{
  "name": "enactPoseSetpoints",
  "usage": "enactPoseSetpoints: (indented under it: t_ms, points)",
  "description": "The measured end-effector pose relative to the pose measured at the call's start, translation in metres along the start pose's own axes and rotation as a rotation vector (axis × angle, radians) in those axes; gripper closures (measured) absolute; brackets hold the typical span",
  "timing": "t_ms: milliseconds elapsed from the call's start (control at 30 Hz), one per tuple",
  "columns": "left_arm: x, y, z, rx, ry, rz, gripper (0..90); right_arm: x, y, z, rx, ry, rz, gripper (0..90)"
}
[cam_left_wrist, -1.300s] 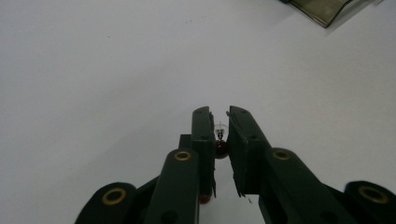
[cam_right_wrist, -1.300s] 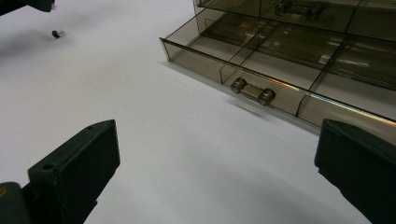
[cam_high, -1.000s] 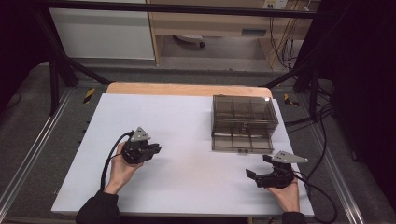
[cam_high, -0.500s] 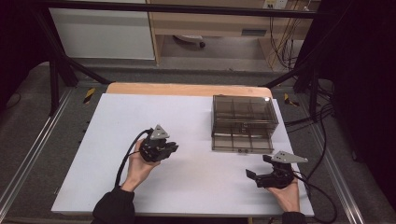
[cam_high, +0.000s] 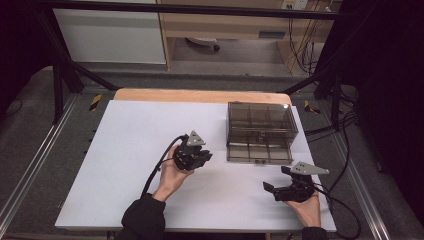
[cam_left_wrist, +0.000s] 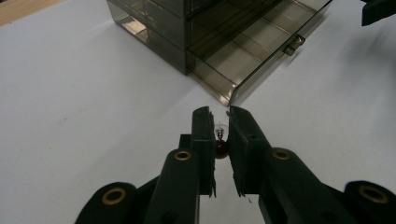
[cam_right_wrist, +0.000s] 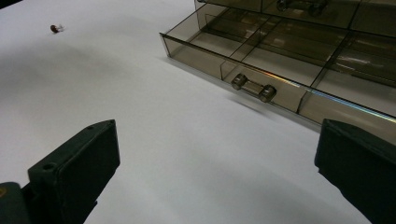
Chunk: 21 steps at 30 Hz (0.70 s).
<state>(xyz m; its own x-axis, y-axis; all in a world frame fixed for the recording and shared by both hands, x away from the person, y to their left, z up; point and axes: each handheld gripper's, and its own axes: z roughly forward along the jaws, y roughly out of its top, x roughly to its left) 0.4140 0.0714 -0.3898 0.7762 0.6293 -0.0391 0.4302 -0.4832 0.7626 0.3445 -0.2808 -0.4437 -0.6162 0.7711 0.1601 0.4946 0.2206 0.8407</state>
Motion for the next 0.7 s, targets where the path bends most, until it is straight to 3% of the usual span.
enactPoseSetpoints:
  t_ms: [267,567,700]
  points:
    - [-0.016,0.016,0.025,0.01,-0.016,0.013,80.7,0.0,0.0,0.0,0.0,-0.002,-0.004,0.6]
    - [-0.024,0.032,0.045,0.017,-0.011,0.021,80.7,0.0,0.0,0.0,0.0,0.001,-0.005,0.6]
    - [-0.024,0.037,0.054,0.013,-0.02,-0.004,80.7,0.0,0.0,0.0,0.0,0.001,-0.005,0.6]
